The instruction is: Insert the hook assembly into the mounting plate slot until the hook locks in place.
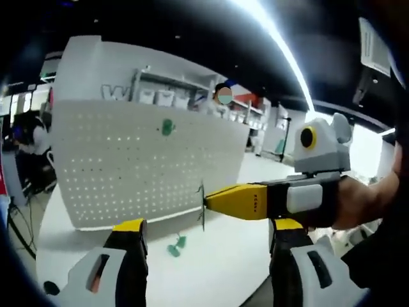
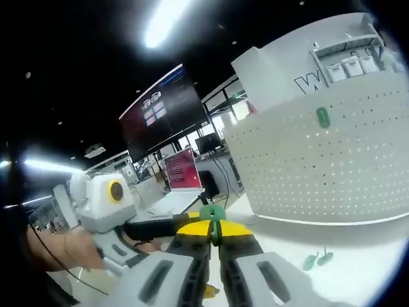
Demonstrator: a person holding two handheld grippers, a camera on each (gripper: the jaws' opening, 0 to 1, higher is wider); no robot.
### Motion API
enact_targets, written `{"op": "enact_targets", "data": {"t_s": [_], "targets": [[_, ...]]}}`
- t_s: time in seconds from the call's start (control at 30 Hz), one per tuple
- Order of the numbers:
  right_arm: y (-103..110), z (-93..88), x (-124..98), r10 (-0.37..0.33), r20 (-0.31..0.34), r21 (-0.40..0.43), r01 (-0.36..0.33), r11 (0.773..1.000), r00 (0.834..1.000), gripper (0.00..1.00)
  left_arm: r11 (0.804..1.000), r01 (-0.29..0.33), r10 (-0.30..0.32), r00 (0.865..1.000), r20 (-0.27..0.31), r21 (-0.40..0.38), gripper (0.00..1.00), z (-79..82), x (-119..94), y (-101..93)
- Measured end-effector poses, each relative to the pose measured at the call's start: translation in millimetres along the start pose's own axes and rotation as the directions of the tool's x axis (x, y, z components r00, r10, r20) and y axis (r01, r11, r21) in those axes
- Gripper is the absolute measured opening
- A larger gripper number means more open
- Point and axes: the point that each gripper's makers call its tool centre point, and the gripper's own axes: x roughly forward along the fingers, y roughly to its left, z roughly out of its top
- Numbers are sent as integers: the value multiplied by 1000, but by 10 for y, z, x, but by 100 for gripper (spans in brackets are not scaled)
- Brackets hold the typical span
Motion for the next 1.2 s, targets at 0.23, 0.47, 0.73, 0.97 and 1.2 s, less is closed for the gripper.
{"op": "enact_targets", "data": {"t_s": [0.23, 0.47, 0.73, 0.97, 1.2], "targets": [[-45, 72, 28, -5, 13, -8, 5, 1000, 1000, 0, 1000, -14, 14, 1000, -2, 4, 87, -31, -33, 65], [-142, 150, 54, -35, 29, -41, 36, 998, 999, 0, 998, -5, 7, 1000, 25, -58, 93, -13, -64, 54], [-256, 177, 65, -73, 46, -54, 76, 996, 996, 0, 997, -3, 7, 999, 47, -74, 98, 4, -58, 59], [-373, 246, 77, -118, 80, -85, 125, 989, 990, 0, 997, -8, 12, 999, 52, -81, 100, 7, -61, 73], [-544, 365, 143, -162, 116, -56, 169, 984, 980, 1, 995, -36, 40, 998, 38, -97, 100, -44, -77, 114]]}}
